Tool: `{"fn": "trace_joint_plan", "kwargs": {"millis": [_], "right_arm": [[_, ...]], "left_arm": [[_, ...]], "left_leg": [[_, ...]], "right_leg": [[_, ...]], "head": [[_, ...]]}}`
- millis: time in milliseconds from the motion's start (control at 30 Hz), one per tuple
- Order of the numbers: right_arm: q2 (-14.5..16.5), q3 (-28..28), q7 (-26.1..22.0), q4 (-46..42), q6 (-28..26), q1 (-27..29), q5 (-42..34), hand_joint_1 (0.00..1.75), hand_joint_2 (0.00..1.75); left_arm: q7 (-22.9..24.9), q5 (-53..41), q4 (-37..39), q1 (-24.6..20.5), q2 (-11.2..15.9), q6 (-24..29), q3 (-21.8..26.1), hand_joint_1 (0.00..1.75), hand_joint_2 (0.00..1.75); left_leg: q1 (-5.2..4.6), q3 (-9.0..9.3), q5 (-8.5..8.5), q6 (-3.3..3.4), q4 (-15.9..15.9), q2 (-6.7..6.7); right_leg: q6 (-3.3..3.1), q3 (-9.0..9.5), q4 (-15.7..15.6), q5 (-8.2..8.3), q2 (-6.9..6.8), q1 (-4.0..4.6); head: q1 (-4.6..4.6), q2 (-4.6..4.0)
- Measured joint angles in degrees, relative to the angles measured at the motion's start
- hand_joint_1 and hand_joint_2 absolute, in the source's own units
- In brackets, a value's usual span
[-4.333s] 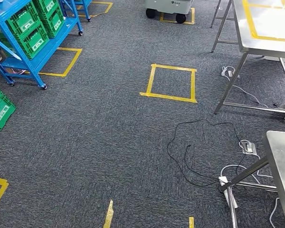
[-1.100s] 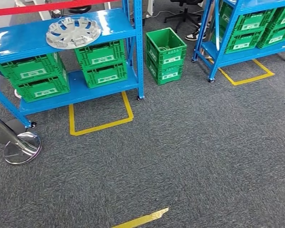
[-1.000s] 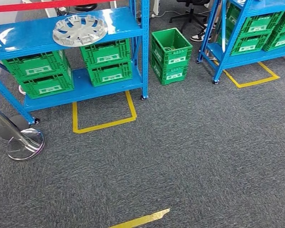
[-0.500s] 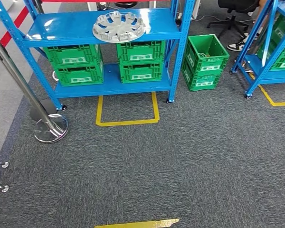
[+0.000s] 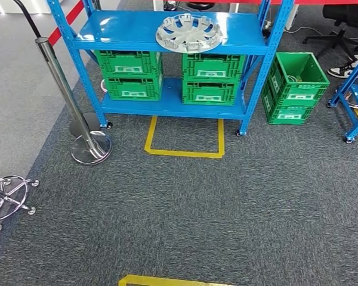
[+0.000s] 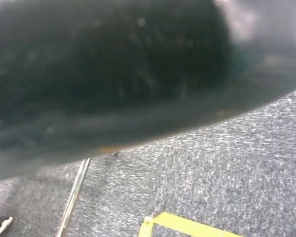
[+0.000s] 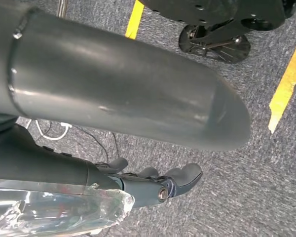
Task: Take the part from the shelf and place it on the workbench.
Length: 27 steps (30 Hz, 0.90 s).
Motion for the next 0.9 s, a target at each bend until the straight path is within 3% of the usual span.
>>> {"fn": "trace_joint_plan", "kwargs": {"millis": [100, 467, 900], "right_arm": [[0.0, -0.2, 0.0, 0.1, 0.4, -0.1, -0.4, 0.0, 0.0], [0.0, -0.2, 0.0, 0.2, 1.1, -0.2, -0.8, 0.0, 0.0], [0.0, -0.2, 0.6, 0.3, 1.9, -0.2, -2.5, 0.0, 0.0]], "left_arm": [[0.3, 0.4, 0.0, 0.2, -0.1, 0.0, -0.1, 0.0, 0.0], [0.8, 0.7, -0.2, 0.2, 0.0, -0.1, -0.6, 0.0, 0.0], [0.9, 0.7, -0.9, 0.5, 0.0, -0.7, -0.7, 0.0, 0.0]], "left_leg": [[-0.11, 0.05, 0.01, 0.03, -0.1, 0.03], [-0.33, 0.23, -0.41, 0.7, -0.1, 0.25], [-0.19, 0.3, -0.43, 0.72, -0.1, 0.26]], "right_leg": [[-0.57, 0.1, -0.1, 0.01, 0.25, -0.08], [0.75, 0.54, -0.9, 0.2, 0.41, -0.29], [0.93, 0.61, -0.8, 0.08, 0.4, -0.15]], "head": [[0.02, 0.0], [0.0, 0.0], [-0.01, 0.0]]}}
